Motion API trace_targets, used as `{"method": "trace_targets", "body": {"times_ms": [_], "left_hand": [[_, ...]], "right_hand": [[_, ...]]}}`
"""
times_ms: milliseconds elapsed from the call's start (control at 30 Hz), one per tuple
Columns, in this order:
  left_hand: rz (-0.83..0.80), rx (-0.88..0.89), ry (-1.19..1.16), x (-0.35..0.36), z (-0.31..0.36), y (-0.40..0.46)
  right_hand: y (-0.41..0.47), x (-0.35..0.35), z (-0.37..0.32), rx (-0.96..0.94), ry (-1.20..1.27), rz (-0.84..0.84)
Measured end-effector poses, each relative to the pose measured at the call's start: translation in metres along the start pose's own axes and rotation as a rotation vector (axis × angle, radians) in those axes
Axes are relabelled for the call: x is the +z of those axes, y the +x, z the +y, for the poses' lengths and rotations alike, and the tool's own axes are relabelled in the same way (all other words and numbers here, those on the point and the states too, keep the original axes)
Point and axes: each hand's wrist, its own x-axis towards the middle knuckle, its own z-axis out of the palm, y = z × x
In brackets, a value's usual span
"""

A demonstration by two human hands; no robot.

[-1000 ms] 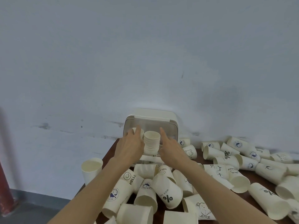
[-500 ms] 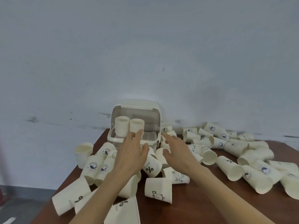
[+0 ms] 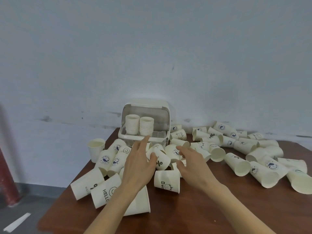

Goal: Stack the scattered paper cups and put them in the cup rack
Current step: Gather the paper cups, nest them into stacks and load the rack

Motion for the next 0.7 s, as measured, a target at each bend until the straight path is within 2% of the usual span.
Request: {"method": "trace_targets", "body": {"times_ms": [333,700], "left_hand": [[-0.076,-0.035,0.014,0.011,0.000,-0.015],[-0.067,-0.026,-0.009,0.002,-0.003,-0.033]], "right_hand": [[-0.019,0.007,0.009,0.062,-0.004,-0.042],[-0.051,0.028,-0.013,-0.001,0.060,-0.067]]}}
